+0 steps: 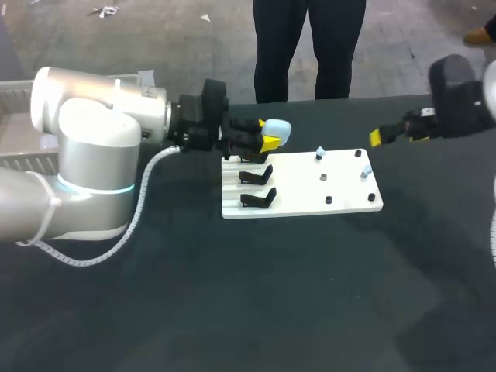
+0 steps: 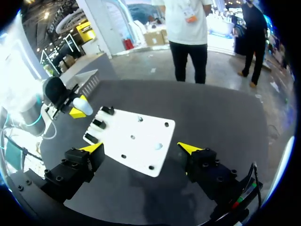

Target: Pick up each earbud case from the left stands, insert the matching earbuds, close the lid, and place the case in the box.

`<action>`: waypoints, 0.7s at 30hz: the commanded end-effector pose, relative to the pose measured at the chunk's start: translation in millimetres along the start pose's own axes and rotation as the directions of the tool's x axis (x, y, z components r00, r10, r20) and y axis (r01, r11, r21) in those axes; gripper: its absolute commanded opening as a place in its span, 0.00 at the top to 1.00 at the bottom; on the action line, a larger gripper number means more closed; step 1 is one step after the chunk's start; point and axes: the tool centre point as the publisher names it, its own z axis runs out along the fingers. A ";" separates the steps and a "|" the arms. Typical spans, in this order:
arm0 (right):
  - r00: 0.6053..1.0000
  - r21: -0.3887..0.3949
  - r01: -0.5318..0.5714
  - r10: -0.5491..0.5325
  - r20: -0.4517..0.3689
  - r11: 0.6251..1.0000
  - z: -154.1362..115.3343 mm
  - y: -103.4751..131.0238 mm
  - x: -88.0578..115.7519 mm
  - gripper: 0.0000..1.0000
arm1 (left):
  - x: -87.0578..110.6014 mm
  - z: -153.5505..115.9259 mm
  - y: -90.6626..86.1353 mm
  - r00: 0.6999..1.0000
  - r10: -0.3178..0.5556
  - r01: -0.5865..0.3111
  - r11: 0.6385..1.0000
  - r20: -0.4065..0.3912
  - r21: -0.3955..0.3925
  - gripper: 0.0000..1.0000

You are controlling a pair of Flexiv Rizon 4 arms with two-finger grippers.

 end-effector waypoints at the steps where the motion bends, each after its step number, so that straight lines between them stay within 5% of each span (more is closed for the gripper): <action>1: 1.000 0.013 0.002 -0.002 -0.004 1.000 10.0 17.0 -2.4 0.00 | -5.9 19.3 14.2 1.000 0.010 -0.010 1.000 -0.008 0.022 1.00; 10: 0.997 -0.046 0.062 -0.064 -0.042 0.997 29.4 49.8 -3.6 0.00 | -14.2 37.5 12.6 0.999 0.046 -0.045 0.997 0.000 0.069 1.00; 21: 0.995 -0.073 0.090 -0.093 -0.043 0.993 42.2 61.6 -14.7 0.00 | -18.9 41.3 -3.0 0.998 0.059 -0.061 0.993 0.021 0.102 1.00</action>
